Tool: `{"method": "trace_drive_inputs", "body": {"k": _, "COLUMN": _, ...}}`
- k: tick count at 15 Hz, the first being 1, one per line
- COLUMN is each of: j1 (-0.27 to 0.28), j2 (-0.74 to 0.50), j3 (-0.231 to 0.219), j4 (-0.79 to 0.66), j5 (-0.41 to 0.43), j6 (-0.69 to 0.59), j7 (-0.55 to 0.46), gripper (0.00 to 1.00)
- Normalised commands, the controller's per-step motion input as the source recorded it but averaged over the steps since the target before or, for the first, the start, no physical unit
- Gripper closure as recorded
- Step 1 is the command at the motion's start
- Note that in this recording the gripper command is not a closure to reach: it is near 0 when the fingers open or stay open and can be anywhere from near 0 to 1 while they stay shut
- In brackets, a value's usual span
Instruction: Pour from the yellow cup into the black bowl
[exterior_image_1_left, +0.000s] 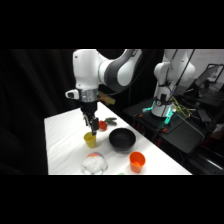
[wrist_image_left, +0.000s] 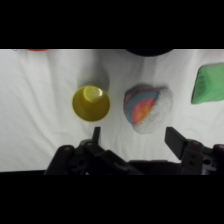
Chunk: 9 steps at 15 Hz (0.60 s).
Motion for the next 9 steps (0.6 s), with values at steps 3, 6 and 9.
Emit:
{"method": "trace_drive_inputs", "body": {"k": 3, "j1": 0.031, "j2": 0.24, "j3": -0.032, "j4": 0.25, "j5": -0.022, "j6": 0.04, "j7": 0.12, "gripper": 0.00}}
{"method": "trace_drive_inputs", "body": {"k": 6, "j1": 0.060, "j2": 0.25, "j3": -0.052, "j4": 0.28, "j5": -0.056, "j6": 0.02, "j7": 0.15, "gripper": 0.00}}
{"method": "trace_drive_inputs", "body": {"k": 9, "j1": 0.078, "j2": 0.25, "j3": -0.075, "j4": 0.24, "j5": -0.073, "j6": 0.06, "j7": 0.16, "gripper": 0.00}}
